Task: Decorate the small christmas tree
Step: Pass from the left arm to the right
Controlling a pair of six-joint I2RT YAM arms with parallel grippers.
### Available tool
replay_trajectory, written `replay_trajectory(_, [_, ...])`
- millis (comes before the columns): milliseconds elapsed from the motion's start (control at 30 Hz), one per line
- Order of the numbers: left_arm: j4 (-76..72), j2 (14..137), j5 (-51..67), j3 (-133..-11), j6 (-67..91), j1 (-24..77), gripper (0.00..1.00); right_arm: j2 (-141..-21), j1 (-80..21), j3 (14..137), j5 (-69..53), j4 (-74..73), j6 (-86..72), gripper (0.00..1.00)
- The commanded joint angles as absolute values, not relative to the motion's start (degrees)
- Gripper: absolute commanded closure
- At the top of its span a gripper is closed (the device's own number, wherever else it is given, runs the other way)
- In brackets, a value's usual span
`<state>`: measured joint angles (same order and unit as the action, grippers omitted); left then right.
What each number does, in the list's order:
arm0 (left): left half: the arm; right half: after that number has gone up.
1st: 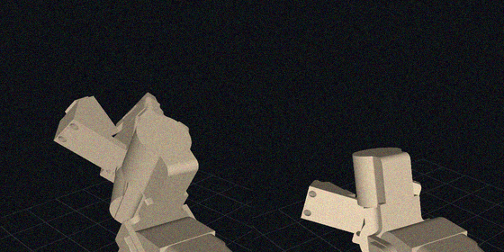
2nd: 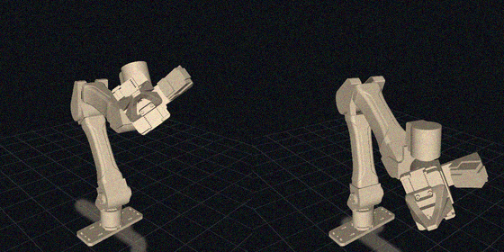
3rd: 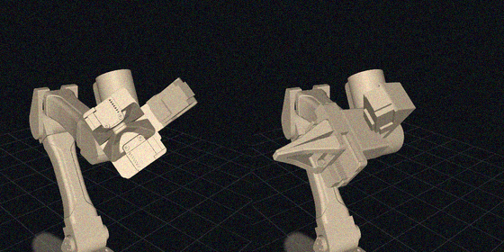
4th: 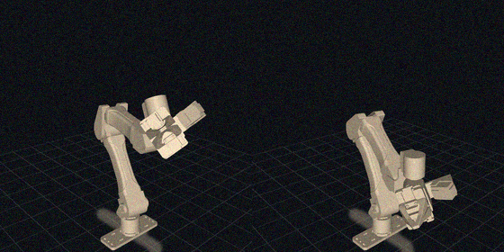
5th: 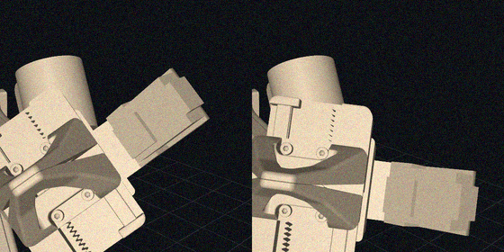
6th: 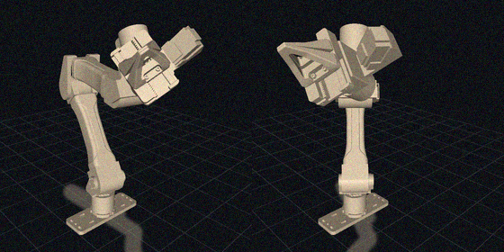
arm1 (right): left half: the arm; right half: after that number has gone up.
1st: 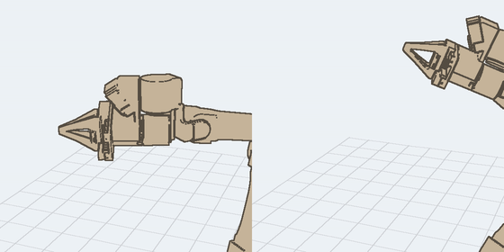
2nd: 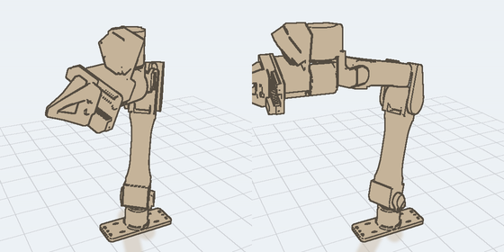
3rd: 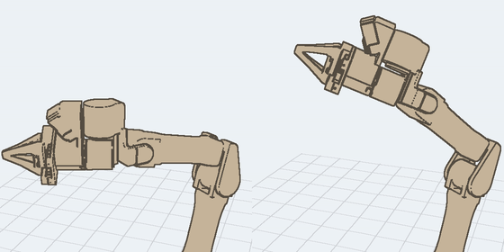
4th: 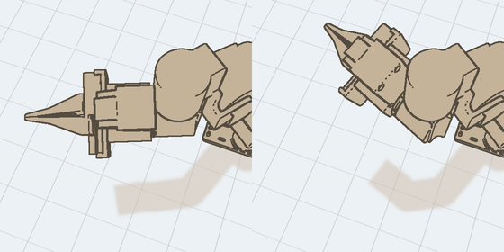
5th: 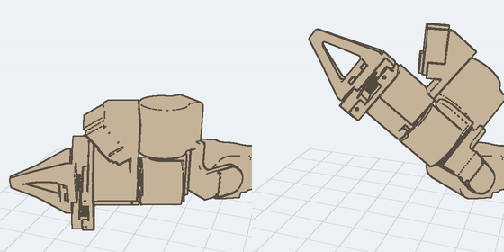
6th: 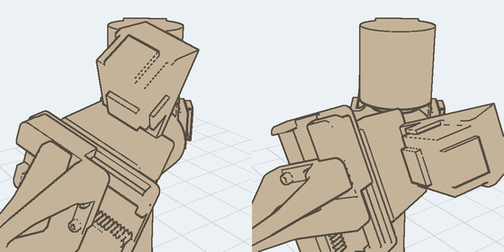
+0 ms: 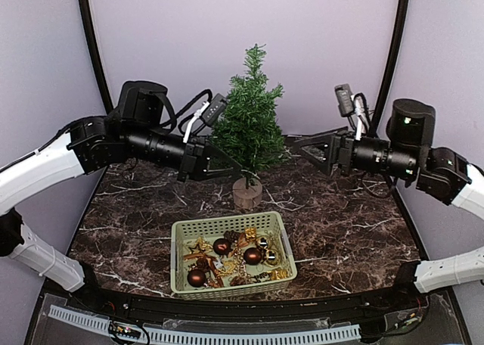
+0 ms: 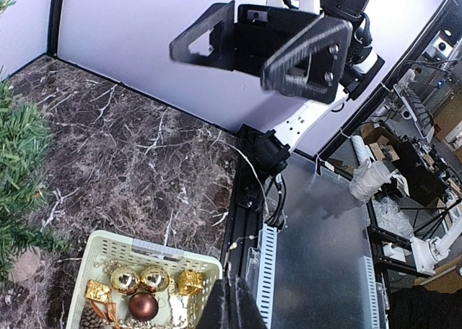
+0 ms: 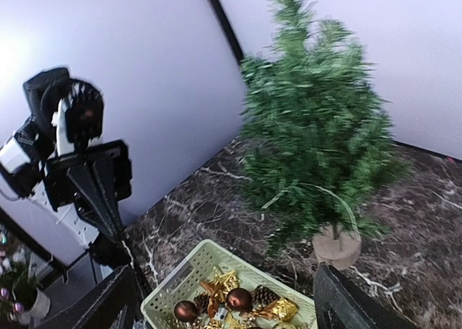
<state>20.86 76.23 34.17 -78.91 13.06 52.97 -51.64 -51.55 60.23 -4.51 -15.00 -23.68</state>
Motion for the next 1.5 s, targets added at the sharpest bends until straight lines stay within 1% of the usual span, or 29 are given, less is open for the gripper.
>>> replay_trajectory(0, [22.1, 77.1, 36.3, -82.7, 10.1, 52.7, 0.98, -58.4, -56.0, 65.9, -12.8, -15.0, -14.7, 0.14])
replay_trajectory(200, [23.3, 78.9, 36.2, -84.6, 9.0, 52.7, 0.98, -63.1, -57.9, 67.2, -16.9, -14.5, -13.7, 0.11])
replay_trajectory(333, [23.6, 79.7, 36.3, -85.4, 8.4, 52.6, 0.98, -65.4, -58.6, 67.0, -22.3, -13.0, -14.4, 0.1])
replay_trajectory(367, [23.5, 79.9, 36.5, -85.3, 8.4, 52.7, 0.98, -65.9, -58.9, 67.3, -22.9, -13.4, -14.4, 0.12])
replay_trajectory(433, [22.9, 80.2, 37.0, -85.3, 8.4, 52.6, 0.98, -67.7, -59.6, 67.7, -22.4, -14.2, -14.1, 0.17])
replay_trajectory(500, [22.4, 80.6, 37.6, -85.3, 8.4, 52.7, 0.98, -68.6, -60.0, 67.9, -21.8, -14.7, -13.6, 0.25])
replay_trajectory(533, [22.2, 80.8, 37.7, -85.3, 8.4, 52.7, 0.98, -69.0, -60.0, 68.0, -21.9, -14.8, -13.4, 0.33])
replay_trajectory(600, [21.8, 81.1, 37.6, -85.3, 8.4, 52.6, 0.98, -69.4, -60.2, 68.5, -23.1, -14.7, -13.1, 0.52])
replay_trajectory(733, [19.5, 81.3, 37.4, -83.2, 9.2, 52.7, 0.98, -68.7, -60.4, 69.0, -20.8, -14.3, -12.6, 0.96])
replay_trajectory(767, [17.8, 81.0, 37.4, -82.6, 9.8, 52.6, 0.98, -68.0, -60.4, 68.7, -17.6, -14.1, -12.7, 1.0])
replay_trajectory(833, [15.6, 80.2, 36.5, -80.3, 10.8, 52.7, 0.9, -66.4, -60.3, 67.7, -11.5, -12.9, -13.2, 1.0])
replay_trajectory(867, [15.1, 79.7, 34.4, -78.6, 11.3, 52.7, 0.75, -64.6, -60.3, 66.9, -8.5, -11.9, -13.4, 1.0])
replay_trajectory(900, [13.9, 78.4, 32.9, -77.4, 11.7, 52.7, 0.67, -63.2, -60.3, 66.0, -5.8, -10.8, -13.6, 1.0])
replay_trajectory(933, [13.2, 77.5, 29.4, -74.6, 12.5, 52.7, 0.51, -61.6, -60.4, 65.0, -2.8, -9.5, -13.9, 1.0])
replay_trajectory(967, [11.6, 75.5, 27.2, -72.6, 13.3, 52.6, 0.4, -60.1, -60.3, 64.1, -0.6, -8.7, -14.0, 1.0])
replay_trajectory(1000, [10.6, 74.5, 22.6, -67.9, 15.7, 52.6, 0.35, -58.8, -60.3, 63.4, 2.5, -8.0, -14.1, 1.0])
replay_trajectory(1033, [8.8, 72.5, 20.6, -65.5, 17.0, 52.6, 0.29, -57.5, -60.3, 62.9, 4.9, -7.6, -14.0, 1.0])
replay_trajectory(1100, [7.2, 70.3, 15.8, -57.0, 20.5, 52.6, 0.24, -55.4, -60.3, 62.1, 8.6, -7.0, -13.8, 1.0])
replay_trajectory(1300, [3.5, 65.9, 9.3, -45.8, 28.3, 52.6, 0.16, -50.1, -60.4, 58.9, 13.8, -2.9, -12.1, 1.0])
replay_trajectory(1400, [1.7, 67.8, 8.7, -42.5, 33.2, 52.6, 0.16, -47.4, -60.3, 57.3, 15.3, -0.8, -11.7, 1.0])
replay_trajectory(1467, [0.6, 70.2, 8.6, -41.2, 35.9, 52.6, 0.18, -46.2, -60.4, 56.6, 15.0, -0.3, -11.6, 1.0])
